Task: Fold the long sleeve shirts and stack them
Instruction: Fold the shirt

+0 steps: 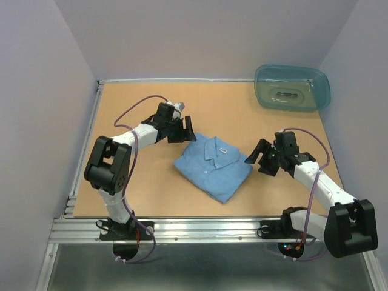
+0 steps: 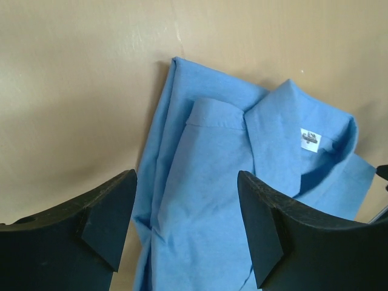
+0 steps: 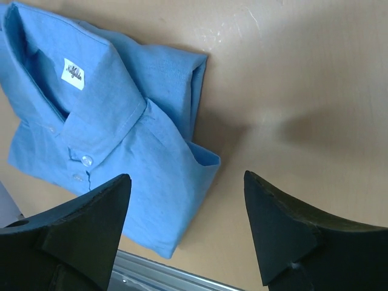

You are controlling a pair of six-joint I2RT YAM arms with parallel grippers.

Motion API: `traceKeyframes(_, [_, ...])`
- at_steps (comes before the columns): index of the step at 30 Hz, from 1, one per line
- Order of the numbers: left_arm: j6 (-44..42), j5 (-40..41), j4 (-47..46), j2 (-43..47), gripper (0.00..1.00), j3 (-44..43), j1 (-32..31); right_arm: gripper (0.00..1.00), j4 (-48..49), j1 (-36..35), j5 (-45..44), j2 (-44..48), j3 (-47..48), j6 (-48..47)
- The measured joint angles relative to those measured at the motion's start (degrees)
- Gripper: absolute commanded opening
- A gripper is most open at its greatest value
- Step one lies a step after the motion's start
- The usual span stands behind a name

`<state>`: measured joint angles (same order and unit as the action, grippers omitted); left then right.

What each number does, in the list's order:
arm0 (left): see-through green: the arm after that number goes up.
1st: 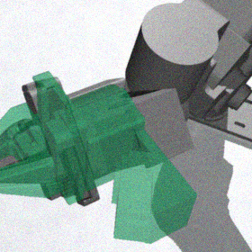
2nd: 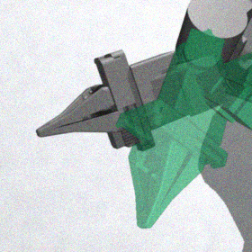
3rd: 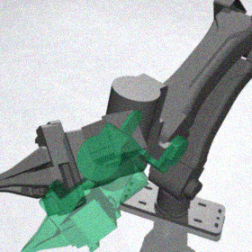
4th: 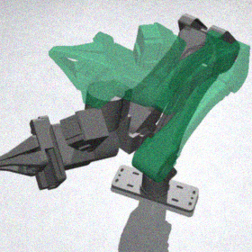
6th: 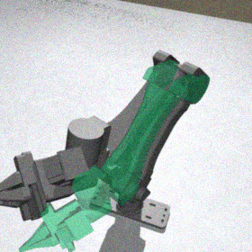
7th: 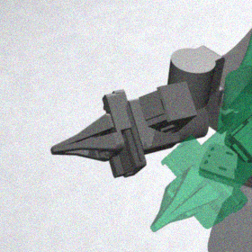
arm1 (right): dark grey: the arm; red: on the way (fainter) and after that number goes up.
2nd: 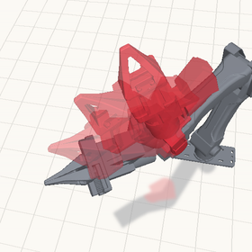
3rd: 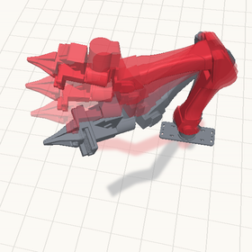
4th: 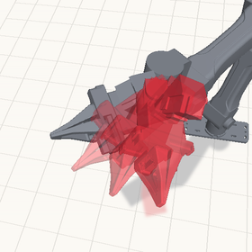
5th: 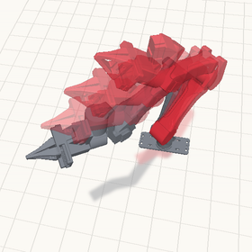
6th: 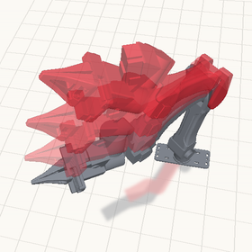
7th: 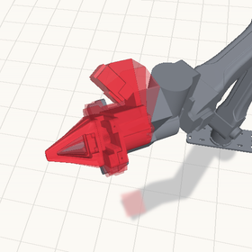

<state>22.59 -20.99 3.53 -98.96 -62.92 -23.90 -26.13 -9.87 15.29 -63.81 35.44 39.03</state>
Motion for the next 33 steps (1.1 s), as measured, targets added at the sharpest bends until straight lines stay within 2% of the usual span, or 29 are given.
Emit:
traceKeyframes(4, [-1.0,-1.6,-0.1,-5.0,0.76,-2.1,0.0,0.72,1.9,0.0,1.2,-0.4,-0.1,1.1])
traceKeyframes(9, [-1.6,-2.8,-0.2,-8.0,0.74,-3.1,0.0,0.56,7.9,0.0,4.3,-3.7,-3.0,3.0])
traceKeyframes(11, [-1.7,-3.1,-0.3,-8.7,0.73,-3.5,0.0,0.52,9.1,0.0,4.8,-4.8,-4.0,3.5])
traceKeyframes(13, [-1.8,-3.3,-0.5,-9.4,0.72,-3.9,0.0,0.44,10.1,0.0,5.1,-5.6,-4.4,3.7])
traceKeyframes(14, [-1.8,-3.6,-0.8,-9.7,0.71,-4.1,0.0,0.33,10.9,0.0,5.4,-6.3,-4.4,3.7])
traceKeyframes(19, [-2.1,-4.3,-1.7,-10.7,0.61,-4.6,0.0,0.02,13.2,0.0,6.4,-7.9,-4.3,2.5])
traceKeyframes(21, [-2.3,-4.5,-2.0,-10.9,0.56,-4.6,0.0,0.01,13.4,0.0,7.0,-8.3,-4.0,1.6])
traceKeyframes(25, [-2.6,-5.4,-2.6,-11.9,0.28,-4.6,0.1,0.01,13.5,0.0,8.2,-9.2,-1.4,-0.9])
traceKeyframes(33, [-2.6,-6.4,-3.4,-12.4,0.21,-4.6,0.5,0.01,16.6,0.0,12.0,-9.8,4.7,-7.4])
